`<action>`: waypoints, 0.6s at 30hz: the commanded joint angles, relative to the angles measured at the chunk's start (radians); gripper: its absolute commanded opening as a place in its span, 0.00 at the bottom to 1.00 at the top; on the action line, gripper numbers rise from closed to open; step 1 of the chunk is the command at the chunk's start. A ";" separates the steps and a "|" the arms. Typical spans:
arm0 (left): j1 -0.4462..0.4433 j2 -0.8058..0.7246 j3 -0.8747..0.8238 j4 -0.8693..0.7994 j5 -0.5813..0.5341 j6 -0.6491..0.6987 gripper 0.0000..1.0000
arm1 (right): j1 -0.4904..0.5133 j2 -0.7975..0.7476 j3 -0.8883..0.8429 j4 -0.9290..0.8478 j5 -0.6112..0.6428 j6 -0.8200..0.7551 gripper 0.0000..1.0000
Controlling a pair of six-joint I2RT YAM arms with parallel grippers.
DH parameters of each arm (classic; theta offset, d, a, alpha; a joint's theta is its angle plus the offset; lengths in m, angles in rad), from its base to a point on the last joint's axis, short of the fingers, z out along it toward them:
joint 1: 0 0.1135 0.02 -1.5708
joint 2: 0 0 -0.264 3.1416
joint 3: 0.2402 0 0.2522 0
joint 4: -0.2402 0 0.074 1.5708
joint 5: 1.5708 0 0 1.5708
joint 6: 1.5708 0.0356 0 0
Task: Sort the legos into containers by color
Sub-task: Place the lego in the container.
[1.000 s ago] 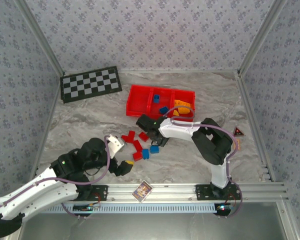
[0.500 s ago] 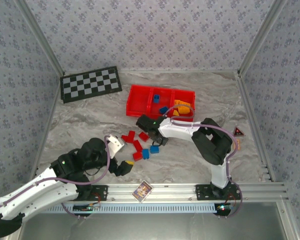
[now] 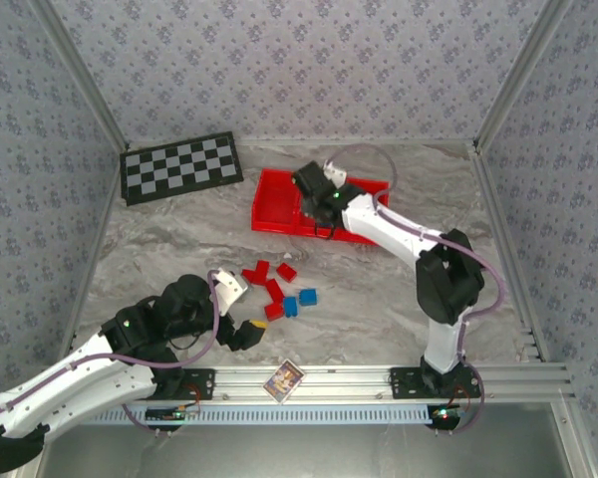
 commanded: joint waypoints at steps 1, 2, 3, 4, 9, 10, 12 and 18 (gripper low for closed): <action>-0.008 -0.005 0.003 -0.001 0.007 0.007 1.00 | -0.052 0.122 0.096 -0.039 -0.117 -0.154 0.11; -0.008 -0.006 0.003 -0.001 0.006 0.007 1.00 | -0.065 0.156 0.132 -0.052 -0.142 -0.174 0.12; -0.008 -0.006 0.002 -0.002 0.005 0.007 1.00 | -0.076 0.187 0.167 -0.057 -0.157 -0.184 0.14; -0.008 -0.007 0.003 -0.002 0.005 0.007 1.00 | -0.083 0.210 0.194 -0.057 -0.178 -0.199 0.15; -0.010 -0.009 0.003 -0.003 0.001 0.006 1.00 | -0.102 0.281 0.278 -0.101 -0.208 -0.223 0.38; -0.010 -0.009 0.003 -0.003 0.001 0.007 1.00 | -0.103 0.281 0.279 -0.100 -0.207 -0.223 0.42; -0.010 -0.009 0.002 -0.003 -0.001 0.007 1.00 | -0.101 0.272 0.276 -0.098 -0.197 -0.262 0.52; -0.011 -0.005 0.003 -0.001 0.000 0.005 1.00 | -0.094 0.223 0.262 -0.106 -0.165 -0.292 0.72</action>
